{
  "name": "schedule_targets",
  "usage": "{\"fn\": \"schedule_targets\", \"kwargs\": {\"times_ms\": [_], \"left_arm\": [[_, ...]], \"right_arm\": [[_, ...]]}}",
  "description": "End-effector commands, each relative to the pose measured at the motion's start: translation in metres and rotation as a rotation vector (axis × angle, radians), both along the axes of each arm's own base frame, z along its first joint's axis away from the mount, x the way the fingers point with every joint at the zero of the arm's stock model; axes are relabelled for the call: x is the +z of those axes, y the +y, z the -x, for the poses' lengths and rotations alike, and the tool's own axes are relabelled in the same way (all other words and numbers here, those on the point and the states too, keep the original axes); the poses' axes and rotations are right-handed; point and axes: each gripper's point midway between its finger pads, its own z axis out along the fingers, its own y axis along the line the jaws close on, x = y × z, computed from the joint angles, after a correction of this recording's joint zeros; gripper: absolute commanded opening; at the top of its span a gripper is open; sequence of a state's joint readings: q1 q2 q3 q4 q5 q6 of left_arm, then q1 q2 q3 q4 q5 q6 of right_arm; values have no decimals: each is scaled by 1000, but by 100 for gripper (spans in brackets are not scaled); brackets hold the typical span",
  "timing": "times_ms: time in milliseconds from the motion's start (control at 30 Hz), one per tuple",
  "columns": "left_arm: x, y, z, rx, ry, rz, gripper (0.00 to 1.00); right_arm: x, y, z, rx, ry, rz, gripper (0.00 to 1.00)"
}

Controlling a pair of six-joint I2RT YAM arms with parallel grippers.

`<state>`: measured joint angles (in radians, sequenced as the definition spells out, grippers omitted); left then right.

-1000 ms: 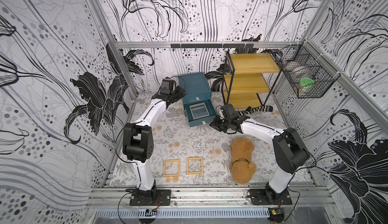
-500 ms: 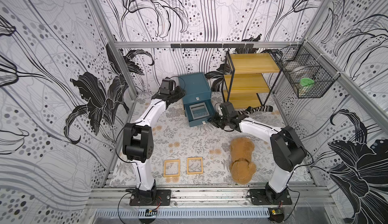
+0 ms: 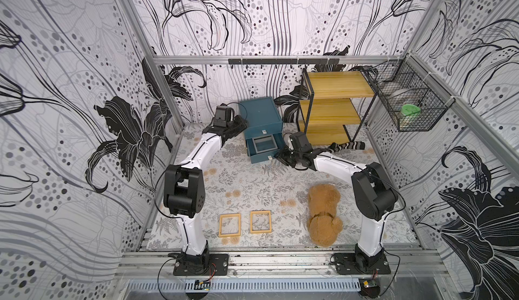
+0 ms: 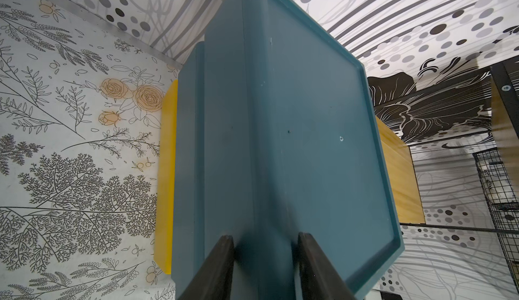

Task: Place the brooch boxes into the drawer by color
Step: Close the drawer in the storage box.

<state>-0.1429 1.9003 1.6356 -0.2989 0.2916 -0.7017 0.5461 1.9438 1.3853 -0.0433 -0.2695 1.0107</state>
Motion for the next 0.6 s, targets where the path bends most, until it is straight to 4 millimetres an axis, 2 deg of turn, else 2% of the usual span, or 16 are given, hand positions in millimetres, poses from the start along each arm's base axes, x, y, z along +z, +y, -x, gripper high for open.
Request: {"fn": "schedule_targets", "kwargs": {"times_ms": [0, 500, 567], "left_arm": [[-5, 2, 8, -2, 27, -5, 41], [-5, 1, 8, -4, 28, 2, 41], [-6, 2, 9, -4, 28, 1, 41]], "right_arm": [[12, 6, -21, -25, -39, -41, 19], [19, 25, -62, -67, -60, -100, 19], [15, 27, -66, -75, -51, -107, 19]]}}
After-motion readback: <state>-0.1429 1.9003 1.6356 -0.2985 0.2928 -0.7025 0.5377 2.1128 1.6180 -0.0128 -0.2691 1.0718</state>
